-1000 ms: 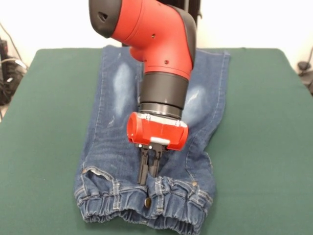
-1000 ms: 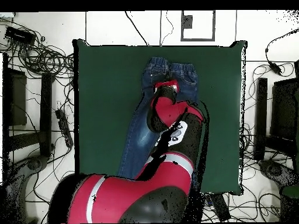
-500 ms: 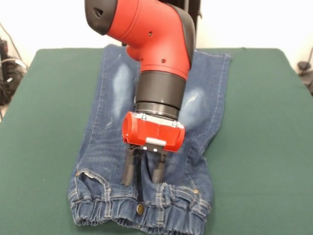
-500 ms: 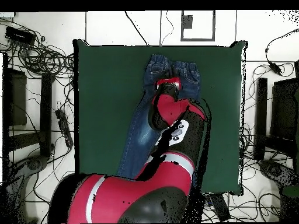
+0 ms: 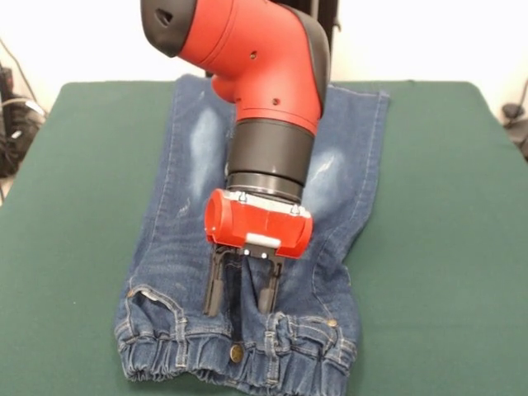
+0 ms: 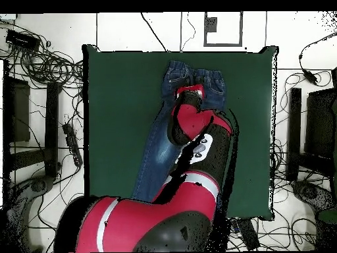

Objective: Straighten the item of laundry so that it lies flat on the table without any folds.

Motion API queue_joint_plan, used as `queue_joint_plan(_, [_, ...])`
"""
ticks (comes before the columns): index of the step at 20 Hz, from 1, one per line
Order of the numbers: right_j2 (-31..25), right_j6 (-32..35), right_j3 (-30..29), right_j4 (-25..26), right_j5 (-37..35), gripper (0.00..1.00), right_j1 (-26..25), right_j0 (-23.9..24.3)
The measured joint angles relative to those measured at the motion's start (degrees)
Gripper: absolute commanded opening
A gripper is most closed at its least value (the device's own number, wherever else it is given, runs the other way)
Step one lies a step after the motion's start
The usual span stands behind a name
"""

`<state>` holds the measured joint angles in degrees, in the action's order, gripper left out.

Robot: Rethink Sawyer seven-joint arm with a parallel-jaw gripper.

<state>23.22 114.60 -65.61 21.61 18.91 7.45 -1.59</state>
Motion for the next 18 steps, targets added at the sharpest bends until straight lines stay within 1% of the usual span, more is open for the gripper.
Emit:
queue_joint_plan(1, [-0.09,0.0,-0.01,0.17,0.0,1.0,0.08,0.06])
queue_joint_plan(4, [-3.15,0.0,-0.77,3.37,-1.29,1.0,2.16,1.7])
queue_joint_plan(5, [-5.98,0.0,-1.73,5.57,-2.73,1.0,4.06,3.34])
queue_joint_plan(6, [-8.0,0.0,-2.5,6.7,-3.87,1.0,5.37,4.62])
queue_joint_plan(8, [-14.94,0.0,-5.56,9.44,-8.18,1.0,9.79,9.62])
queue_joint_plan(11, [-21.76,0.0,-9.17,10.51,-12.88,1.0,14.02,15.27])
queue_joint_plan(12, [-26.0,0.0,-11.6,10.52,-16.07,1.0,16.61,19.11])
queue_joint_plan(13, [-31.64,0.0,-15.04,10.34,-20.3,1.0,20.06,24.58])
queue_joint_plan(14, [-32.73,0.0,-15.67,10.27,-21.23,1.0,20.7,25.65])
queue_joint_plan(17, [-38.22,-0.01,-18.89,9.37,-25.97,1.0,23.78,31.19])
queue_joint_plan(18, [-42.49,-0.02,-21.19,8.25,-30.59,1.0,25.96,35.42])
